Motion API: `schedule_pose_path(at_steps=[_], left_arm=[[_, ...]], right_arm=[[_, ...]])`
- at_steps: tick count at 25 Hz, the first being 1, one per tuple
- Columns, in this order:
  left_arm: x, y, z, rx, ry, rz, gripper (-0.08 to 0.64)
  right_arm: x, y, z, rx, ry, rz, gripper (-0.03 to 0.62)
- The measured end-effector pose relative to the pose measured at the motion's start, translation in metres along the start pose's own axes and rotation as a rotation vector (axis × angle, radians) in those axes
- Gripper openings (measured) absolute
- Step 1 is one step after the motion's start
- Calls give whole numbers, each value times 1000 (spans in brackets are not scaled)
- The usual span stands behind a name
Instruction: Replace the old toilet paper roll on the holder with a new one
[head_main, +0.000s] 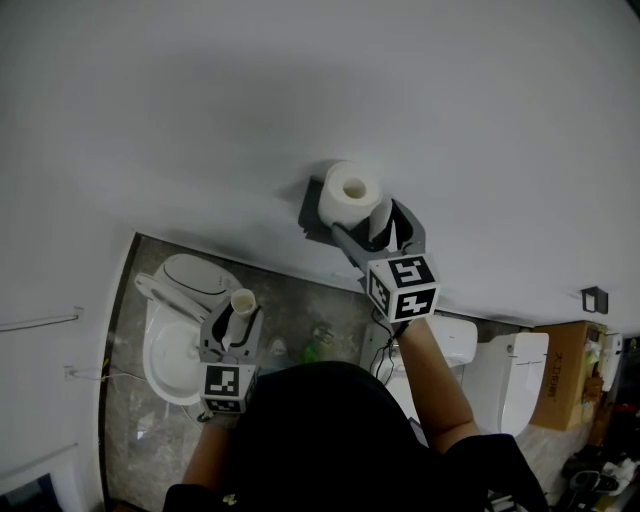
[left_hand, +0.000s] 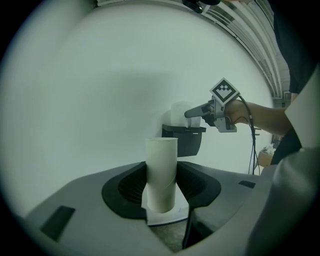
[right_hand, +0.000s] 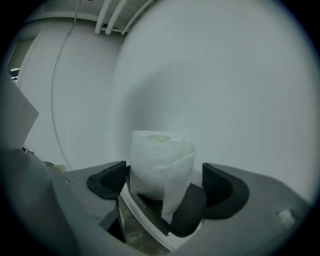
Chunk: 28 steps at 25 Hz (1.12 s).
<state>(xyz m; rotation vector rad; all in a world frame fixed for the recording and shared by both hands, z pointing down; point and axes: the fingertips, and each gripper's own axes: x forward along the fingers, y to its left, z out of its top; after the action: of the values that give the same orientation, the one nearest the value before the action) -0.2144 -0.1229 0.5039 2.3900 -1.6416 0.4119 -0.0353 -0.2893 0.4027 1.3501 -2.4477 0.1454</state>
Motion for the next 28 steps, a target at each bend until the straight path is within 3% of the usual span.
schedule_pose_path(at_steps=[16,28], left_arm=[[21,-76,34,53,-35,-105,195],[38,-144,59,103,-47,-216,195]], right_arm=[[-116,-20,-55,136,-56,56,463],[-191,-41,-98,150,-75,-8,156]])
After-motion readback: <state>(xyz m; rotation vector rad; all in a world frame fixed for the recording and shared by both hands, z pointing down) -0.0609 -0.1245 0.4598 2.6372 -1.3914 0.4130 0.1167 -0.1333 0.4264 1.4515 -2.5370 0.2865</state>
